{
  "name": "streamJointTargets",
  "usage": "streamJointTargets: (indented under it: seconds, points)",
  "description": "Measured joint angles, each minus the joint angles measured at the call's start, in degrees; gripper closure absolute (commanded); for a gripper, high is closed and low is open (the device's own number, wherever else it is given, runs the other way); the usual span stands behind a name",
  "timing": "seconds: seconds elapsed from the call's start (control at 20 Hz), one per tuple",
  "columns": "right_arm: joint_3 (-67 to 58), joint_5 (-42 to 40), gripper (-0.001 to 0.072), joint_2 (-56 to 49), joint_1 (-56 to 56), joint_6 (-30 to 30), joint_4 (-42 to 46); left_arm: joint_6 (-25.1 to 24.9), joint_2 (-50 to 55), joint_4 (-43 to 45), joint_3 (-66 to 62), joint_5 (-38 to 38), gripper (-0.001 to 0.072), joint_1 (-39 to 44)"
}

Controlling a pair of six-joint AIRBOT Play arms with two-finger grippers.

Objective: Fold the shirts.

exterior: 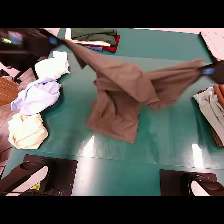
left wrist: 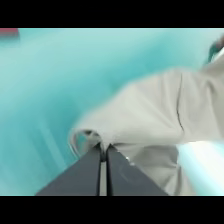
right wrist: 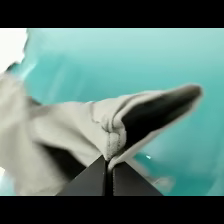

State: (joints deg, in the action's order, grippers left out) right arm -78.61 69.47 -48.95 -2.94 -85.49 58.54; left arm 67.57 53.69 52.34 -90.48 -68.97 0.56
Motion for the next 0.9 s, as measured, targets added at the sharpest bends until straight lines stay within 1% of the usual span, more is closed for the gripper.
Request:
streamJointTargets:
  seconds: [0.1, 0.25, 0.45, 0.6, 0.65, 0.75, 0.9]
  points:
    - [-6.3, 3.0, 0.0687, 3.2, -3.7, -0.6, 2.8, 0.0, -2.2, -0.3, -4.6, -0.3, 0.0682, 0.0]
    - [-18.1, 6.6, 0.0686, 4.7, -9.2, -0.9, 4.7, 0.1, -4.0, -0.3, -13.3, -0.7, 0.0682, 0.0]
    - [-37.7, 10.5, 0.0687, 0.8, -14.6, -1.1, 5.5, 0.3, -4.8, 1.3, -25.1, 0.2, 0.0682, 0.0]
    - [-47.6, 10.6, 0.0686, -3.5, -16.3, -1.5, 5.0, 1.2, -4.9, 3.9, -28.7, 2.0, 0.0682, 0.0]
    - [-48.5, 9.7, 0.0686, -4.6, -16.6, -1.6, 4.2, 1.4, -4.9, 4.5, -28.3, 3.3, 0.0682, 0.0]
    - [-46.2, 6.4, 0.0686, -6.4, -17.0, -1.8, 0.8, 1.6, -4.2, 5.1, -24.7, 6.7, 0.0682, 0.0]
    - [-36.3, 2.5, 0.0686, -9.7, -16.5, -2.0, -5.5, 1.7, -1.2, 4.9, -15.6, 10.8, 0.0681, 0.0]
